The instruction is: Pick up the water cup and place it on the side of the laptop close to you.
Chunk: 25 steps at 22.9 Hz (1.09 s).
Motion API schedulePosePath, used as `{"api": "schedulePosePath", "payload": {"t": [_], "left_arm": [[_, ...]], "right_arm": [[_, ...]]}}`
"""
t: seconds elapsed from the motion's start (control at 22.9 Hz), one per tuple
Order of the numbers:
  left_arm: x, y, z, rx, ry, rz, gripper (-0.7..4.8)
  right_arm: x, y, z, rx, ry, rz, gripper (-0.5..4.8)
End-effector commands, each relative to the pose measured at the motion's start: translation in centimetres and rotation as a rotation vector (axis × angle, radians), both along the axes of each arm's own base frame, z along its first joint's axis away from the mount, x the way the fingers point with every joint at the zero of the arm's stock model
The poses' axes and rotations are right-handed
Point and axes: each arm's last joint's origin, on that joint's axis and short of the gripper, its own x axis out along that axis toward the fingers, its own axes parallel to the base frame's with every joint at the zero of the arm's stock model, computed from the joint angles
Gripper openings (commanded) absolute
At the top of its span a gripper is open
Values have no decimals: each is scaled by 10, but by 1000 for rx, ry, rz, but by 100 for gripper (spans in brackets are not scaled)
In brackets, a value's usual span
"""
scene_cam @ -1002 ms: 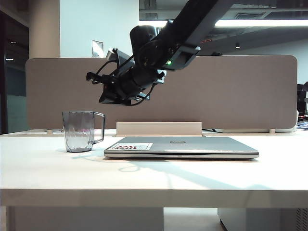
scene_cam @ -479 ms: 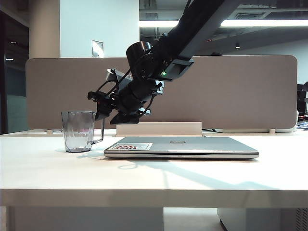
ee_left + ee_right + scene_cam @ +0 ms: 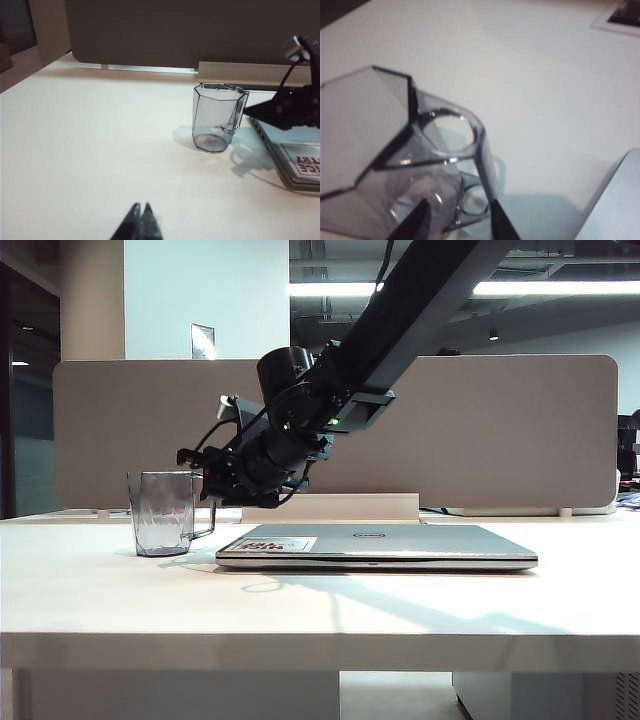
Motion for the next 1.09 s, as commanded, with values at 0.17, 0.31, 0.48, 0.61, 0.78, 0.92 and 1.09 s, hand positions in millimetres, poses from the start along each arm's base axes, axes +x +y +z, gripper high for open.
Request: {"api": "schedulePosePath", "payload": {"t": [0.17, 0.31, 0.48, 0.61, 0.78, 0.92, 1.09], "left_arm": [[0, 0, 2, -3, -10, 1, -3], [0, 0, 2, -3, -10, 0, -3], [0, 0, 2, -2, -11, 0, -3], [0, 0, 2, -3, -11, 1, -3], [0, 0, 2, -2, -10, 0, -3], [0, 0, 2, -3, -10, 0, -3], [0, 0, 2, -3, -11, 0, -3]], "right_arm": [[4, 1, 8, 58, -22, -34, 174], [8, 3, 3, 85, -6, -46, 174], [10, 6, -2, 87, -7, -47, 174], [12, 6, -5, 106, -3, -55, 166], [12, 6, -3, 119, -18, -54, 163], [13, 6, -2, 128, -21, -56, 116], [16, 4, -6, 195, 17, -82, 116]]}}
